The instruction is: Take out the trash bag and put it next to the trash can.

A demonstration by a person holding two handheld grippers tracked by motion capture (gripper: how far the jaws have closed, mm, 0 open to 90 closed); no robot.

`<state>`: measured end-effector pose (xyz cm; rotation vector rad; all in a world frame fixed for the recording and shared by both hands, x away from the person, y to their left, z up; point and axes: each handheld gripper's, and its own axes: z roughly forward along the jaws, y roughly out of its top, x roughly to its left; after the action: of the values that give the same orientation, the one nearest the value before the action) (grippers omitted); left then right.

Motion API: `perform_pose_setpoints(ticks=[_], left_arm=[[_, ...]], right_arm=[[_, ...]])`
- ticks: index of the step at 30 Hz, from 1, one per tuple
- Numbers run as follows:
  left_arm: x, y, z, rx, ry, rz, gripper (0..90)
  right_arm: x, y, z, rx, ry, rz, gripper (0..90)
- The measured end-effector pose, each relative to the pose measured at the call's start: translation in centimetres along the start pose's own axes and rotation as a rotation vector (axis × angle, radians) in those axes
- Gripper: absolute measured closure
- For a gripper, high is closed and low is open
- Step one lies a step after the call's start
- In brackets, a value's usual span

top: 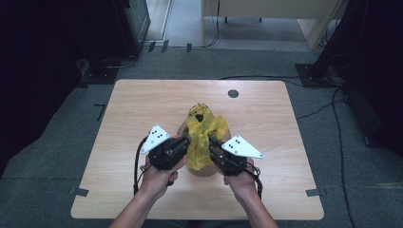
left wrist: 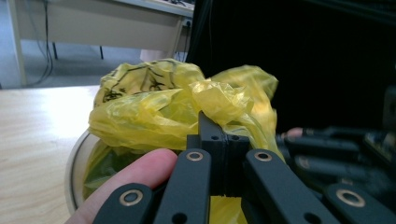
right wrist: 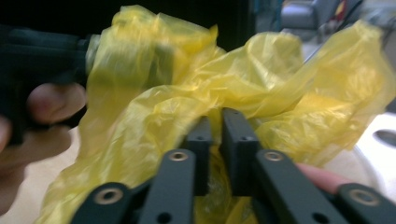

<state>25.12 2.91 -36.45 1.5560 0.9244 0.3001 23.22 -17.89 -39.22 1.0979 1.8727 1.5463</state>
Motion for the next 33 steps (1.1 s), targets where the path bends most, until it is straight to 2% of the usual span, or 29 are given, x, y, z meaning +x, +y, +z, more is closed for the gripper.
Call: perform_pose_setpoints(ticks=[3,5,8,11,12,13,16,20,21,22,24,26,28,30,33], left_arm=[[0.5,0.3,-0.2,0.005,0.025,-0.005,90.0],[0.5,0.4,-0.4,0.011,0.039,0.018,90.0],[0.2,0.6,-0.5,0.018,0.049,0.037,89.9],[0.0,0.7,-0.5,0.028,0.034,0.036,89.9],[0.0,0.7,-0.5,0.028,0.034,0.036,89.9],[-0.3,0.7,-0.5,0.036,0.013,0.033,89.9],[-0.7,0.7,-0.7,0.043,-0.002,0.038,89.9],[-0.7,0.8,-0.8,0.044,0.0,0.033,89.8],[-0.7,0.8,-0.8,0.045,0.002,0.036,89.8],[-0.7,0.8,-0.8,0.044,0.009,0.045,89.6],[-1.1,0.6,-1.0,0.035,0.052,0.097,87.3],[-1.3,0.6,-1.3,0.026,0.055,0.122,78.2],[-1.2,0.5,-1.5,0.018,0.073,0.129,67.9],[-0.8,0.5,-1.7,0.01,0.087,0.112,55.4],[-0.3,0.2,-2.1,-0.012,0.131,0.105,37.4]], right_arm=[[-0.4,-0.1,-0.6,-0.034,0.073,0.075,64.1],[-0.8,0.0,-1.2,-0.062,0.125,0.113,55.1],[-0.7,-0.1,-1.6,-0.076,0.165,0.108,44.5],[-0.3,0.0,-1.6,-0.075,0.215,0.097,37.5],[0.0,0.1,-1.5,-0.064,0.219,0.086,35.8],[0.4,0.2,-1.3,-0.042,0.211,0.064,34.0],[1.5,0.5,-0.2,0.049,0.148,-0.019,29.1],[2.8,1.0,1.0,0.116,0.093,-0.039,25.0],[3.2,1.0,1.2,0.125,0.08,-0.052,28.2],[3.6,1.0,1.5,0.139,0.068,-0.069,36.3],[4.1,0.9,2.0,0.192,0.042,-0.079,50.5],[4.3,0.9,2.2,0.202,0.02,-0.081,67.6],[4.0,1.0,2.1,0.193,0.027,-0.046,80.0],[3.7,1.0,2.0,0.176,0.021,-0.036,85.9],[3.5,1.0,1.7,0.144,-0.007,-0.035,87.5]])
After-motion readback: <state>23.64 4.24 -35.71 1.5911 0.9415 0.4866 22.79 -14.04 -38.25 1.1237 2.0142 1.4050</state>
